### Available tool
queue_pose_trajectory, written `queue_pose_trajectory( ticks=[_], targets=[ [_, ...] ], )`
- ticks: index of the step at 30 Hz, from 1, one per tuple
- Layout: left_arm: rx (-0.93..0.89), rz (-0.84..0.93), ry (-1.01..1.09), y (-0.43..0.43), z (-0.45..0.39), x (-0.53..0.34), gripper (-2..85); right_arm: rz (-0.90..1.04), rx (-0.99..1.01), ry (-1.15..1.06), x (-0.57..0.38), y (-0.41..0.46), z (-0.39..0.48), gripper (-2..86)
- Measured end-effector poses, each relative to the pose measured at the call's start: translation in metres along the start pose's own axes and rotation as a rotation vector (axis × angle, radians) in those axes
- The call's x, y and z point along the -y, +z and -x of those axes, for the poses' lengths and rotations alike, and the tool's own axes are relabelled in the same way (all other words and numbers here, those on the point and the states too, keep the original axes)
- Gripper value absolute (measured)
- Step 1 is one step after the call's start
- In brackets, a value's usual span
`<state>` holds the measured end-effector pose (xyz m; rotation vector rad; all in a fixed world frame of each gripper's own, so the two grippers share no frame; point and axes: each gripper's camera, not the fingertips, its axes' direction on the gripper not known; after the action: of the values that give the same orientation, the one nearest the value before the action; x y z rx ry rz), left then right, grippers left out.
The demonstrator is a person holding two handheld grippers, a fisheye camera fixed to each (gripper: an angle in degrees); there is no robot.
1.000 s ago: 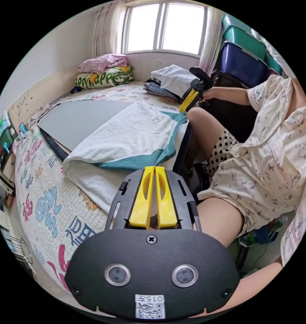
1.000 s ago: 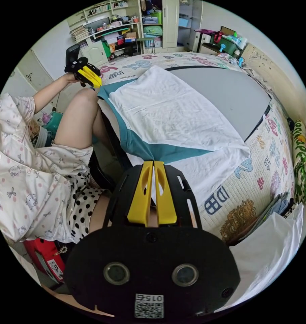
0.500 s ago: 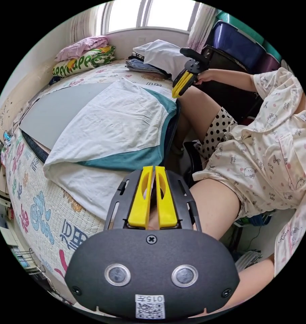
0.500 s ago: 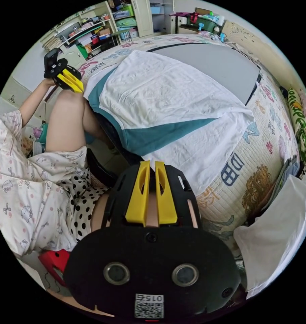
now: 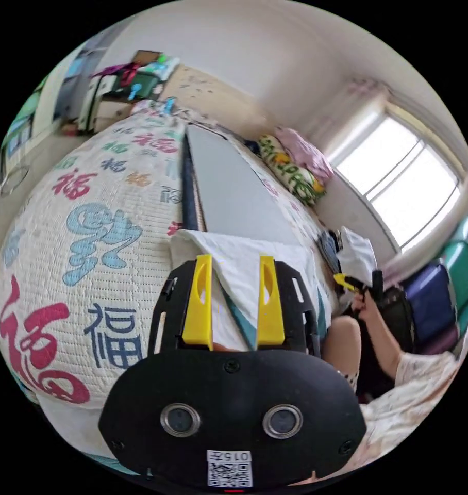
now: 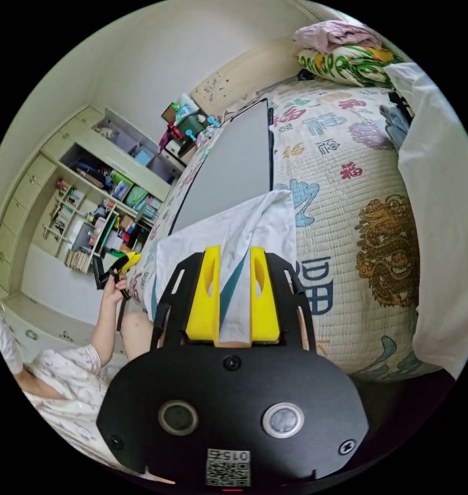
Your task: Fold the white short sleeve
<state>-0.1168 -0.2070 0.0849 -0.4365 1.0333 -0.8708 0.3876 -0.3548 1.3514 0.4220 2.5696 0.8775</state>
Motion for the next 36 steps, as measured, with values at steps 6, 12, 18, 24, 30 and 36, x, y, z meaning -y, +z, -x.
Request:
queue_pose_trajectory(
  ticks=[6,12,18,24,30,36],
  targets=[
    [-0.001,-0.003,-0.237,0.056,0.089,-0.025,13.8,-0.001,0.09,0.14,0.137,-0.018,-0.05,13.5],
    [0.005,0.04,-0.218,0.117,0.123,-0.076,14.0,-0.007,0.146,0.253,0.234,-0.02,-0.11,13.4],
    [-0.021,0.045,-0.205,0.154,0.15,-0.088,9.8,-0.009,0.103,0.273,0.296,-0.033,-0.152,4.5],
    [-0.177,-0.113,-0.198,0.138,0.169,-0.116,0.0,-0.14,0.062,0.29,0.318,-0.06,-0.171,0.9],
    [-0.073,-0.15,-0.182,0.147,0.162,-0.133,-0.1,-0.194,-0.074,0.164,0.319,-0.065,-0.176,0.5],
    [-0.025,-0.103,-0.192,0.181,0.164,-0.148,0.1,-0.175,-0.018,0.275,0.275,-0.043,-0.253,0.4]
  ],
)
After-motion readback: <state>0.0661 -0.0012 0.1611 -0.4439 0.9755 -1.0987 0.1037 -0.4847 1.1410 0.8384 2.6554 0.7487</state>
